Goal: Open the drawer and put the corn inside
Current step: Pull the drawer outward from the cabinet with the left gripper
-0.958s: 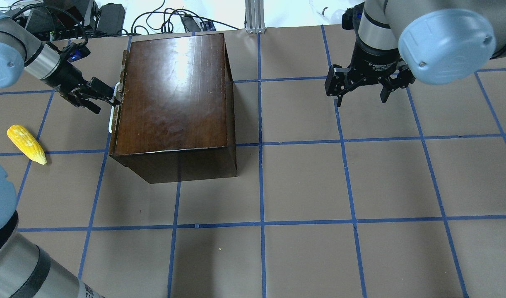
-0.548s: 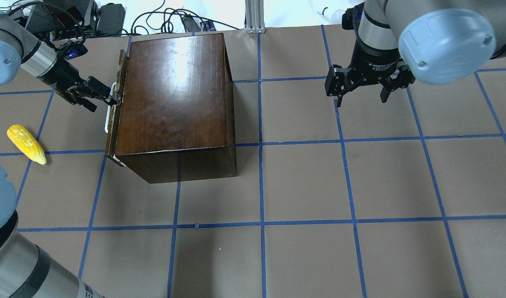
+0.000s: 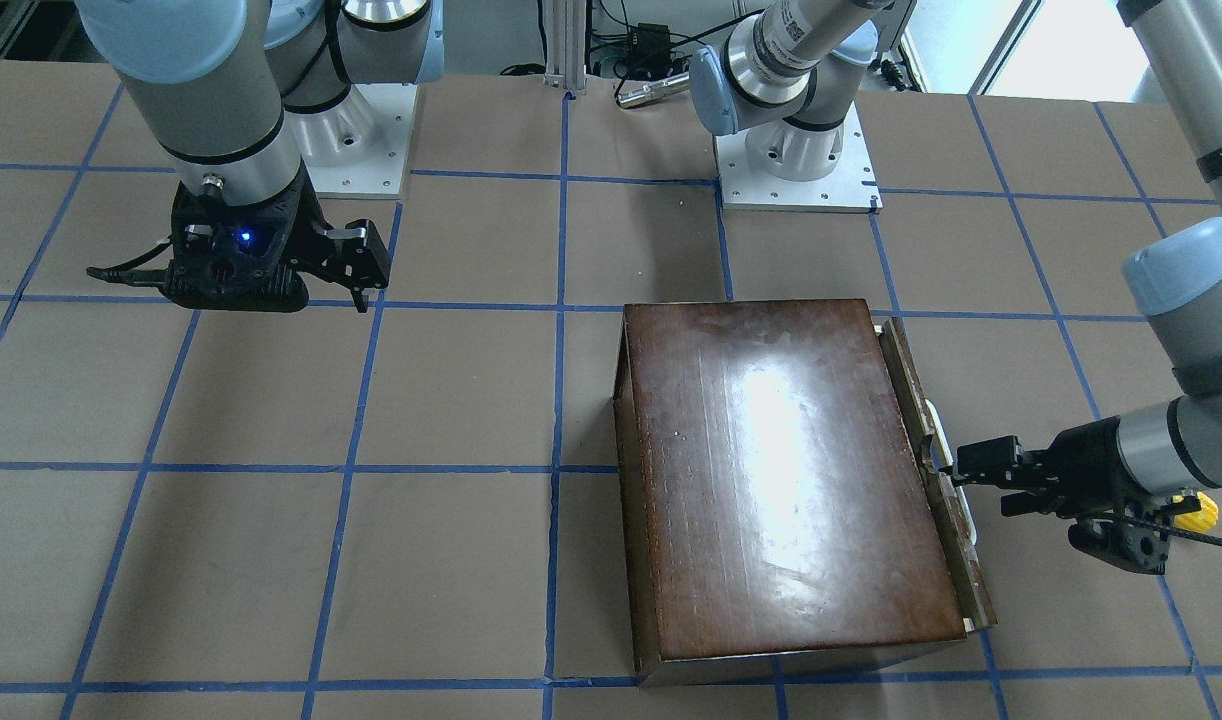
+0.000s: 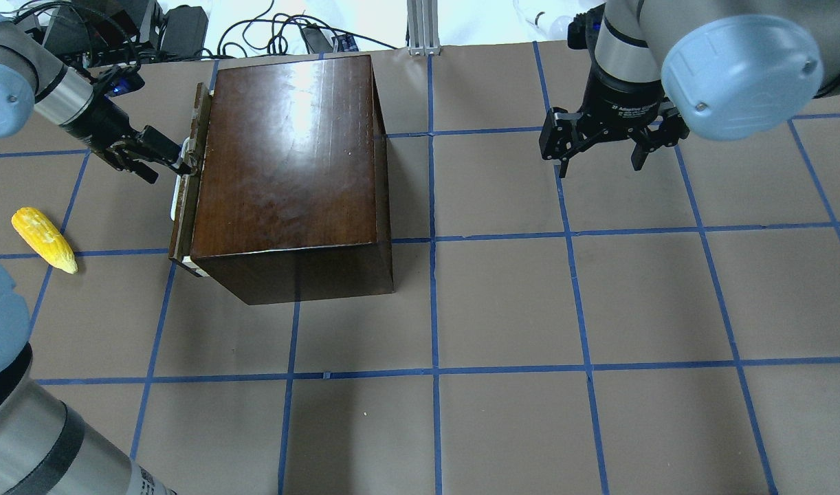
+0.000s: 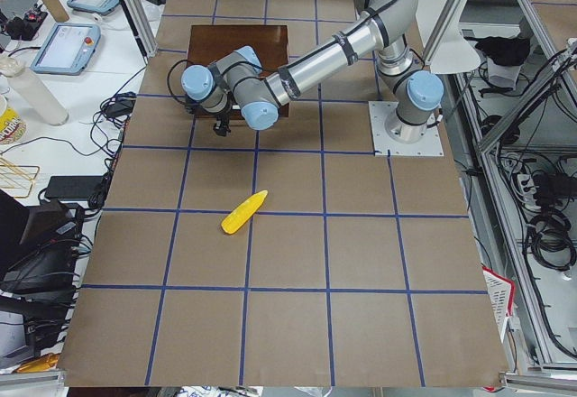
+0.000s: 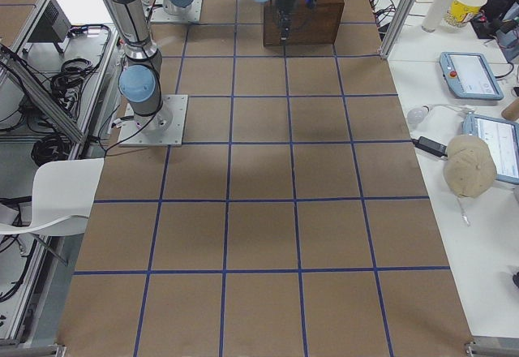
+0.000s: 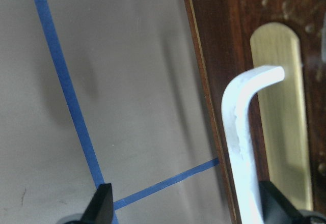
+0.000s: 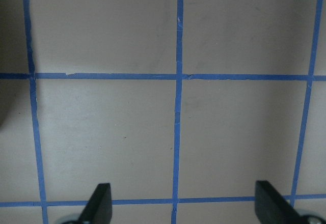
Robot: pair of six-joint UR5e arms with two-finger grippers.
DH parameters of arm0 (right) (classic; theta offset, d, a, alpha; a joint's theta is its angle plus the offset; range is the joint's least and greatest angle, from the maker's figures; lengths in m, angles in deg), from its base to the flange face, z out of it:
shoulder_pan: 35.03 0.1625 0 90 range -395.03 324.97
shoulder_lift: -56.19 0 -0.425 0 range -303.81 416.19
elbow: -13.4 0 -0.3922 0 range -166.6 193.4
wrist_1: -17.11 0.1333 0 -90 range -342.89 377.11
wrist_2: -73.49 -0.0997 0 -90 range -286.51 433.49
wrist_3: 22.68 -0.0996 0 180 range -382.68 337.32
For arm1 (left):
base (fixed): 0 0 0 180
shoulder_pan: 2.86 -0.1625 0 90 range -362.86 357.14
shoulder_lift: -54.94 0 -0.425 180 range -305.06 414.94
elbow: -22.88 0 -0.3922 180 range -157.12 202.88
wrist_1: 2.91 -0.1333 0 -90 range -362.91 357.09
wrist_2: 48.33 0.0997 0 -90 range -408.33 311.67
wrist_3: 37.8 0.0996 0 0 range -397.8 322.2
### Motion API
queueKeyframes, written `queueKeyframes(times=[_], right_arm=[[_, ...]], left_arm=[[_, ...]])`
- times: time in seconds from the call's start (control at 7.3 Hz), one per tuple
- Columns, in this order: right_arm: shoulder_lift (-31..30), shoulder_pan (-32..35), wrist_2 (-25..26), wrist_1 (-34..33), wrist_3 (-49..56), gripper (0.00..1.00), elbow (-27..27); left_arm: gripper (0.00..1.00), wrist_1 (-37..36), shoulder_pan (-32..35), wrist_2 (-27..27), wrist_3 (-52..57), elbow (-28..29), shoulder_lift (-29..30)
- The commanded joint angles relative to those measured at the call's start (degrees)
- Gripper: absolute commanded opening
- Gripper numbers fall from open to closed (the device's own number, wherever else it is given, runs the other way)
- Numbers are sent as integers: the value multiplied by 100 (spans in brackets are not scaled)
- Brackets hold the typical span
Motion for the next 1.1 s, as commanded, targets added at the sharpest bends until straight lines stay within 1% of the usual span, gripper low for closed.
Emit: queueKeyframes(times=[0.0,0.14,0.27,0.55,0.96], right_arm=[[-4,0,0,2,0,100,0],[-4,0,0,-6,0,100,0],[4,0,0,2,0,100,0],[4,0,0,2,0,100,0],[-4,0,0,2,0,100,0]], left_arm=[[100,20,-3,7,37,106,36],[100,11,-56,146,107,114,71],[100,20,-204,165,238,123,97],[100,38,-293,183,371,158,115],[100,55,-311,437,598,272,133]])
